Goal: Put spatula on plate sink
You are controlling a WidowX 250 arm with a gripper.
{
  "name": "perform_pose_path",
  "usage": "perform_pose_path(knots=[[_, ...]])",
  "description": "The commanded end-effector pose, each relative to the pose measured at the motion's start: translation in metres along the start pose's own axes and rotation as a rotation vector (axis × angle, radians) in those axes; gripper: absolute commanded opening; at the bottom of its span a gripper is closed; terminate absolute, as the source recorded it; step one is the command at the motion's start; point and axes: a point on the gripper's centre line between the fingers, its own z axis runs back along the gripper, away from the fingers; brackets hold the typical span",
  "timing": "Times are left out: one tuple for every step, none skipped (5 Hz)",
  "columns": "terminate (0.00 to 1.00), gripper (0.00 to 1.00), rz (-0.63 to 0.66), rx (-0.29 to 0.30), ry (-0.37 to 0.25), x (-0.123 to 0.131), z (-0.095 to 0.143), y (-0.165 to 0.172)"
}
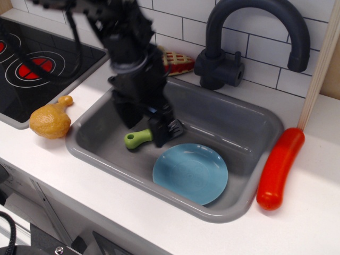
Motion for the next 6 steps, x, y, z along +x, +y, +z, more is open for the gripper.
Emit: perform_pose_path(knots=[[0.0, 1.0, -0.023, 0.066, -0.027, 0.023, -0.019, 0.02], [0.0, 1.0, -0.015, 0.084, -0.035, 0.028, -0.023, 0.024], [0.0, 1.0, -0.028, 0.078, -0.045, 0.032, -0.033, 0.028], [0.0, 1.0, -0.02, 0.058, -0.04, 0.036, -0.042, 0.03], [0.0, 1.0, -0.02, 0.074, -0.049, 0.035, -0.048, 0.03], [0.0, 1.0, 0.019, 0.071, -0.052, 0.037, -0.054, 0.033]])
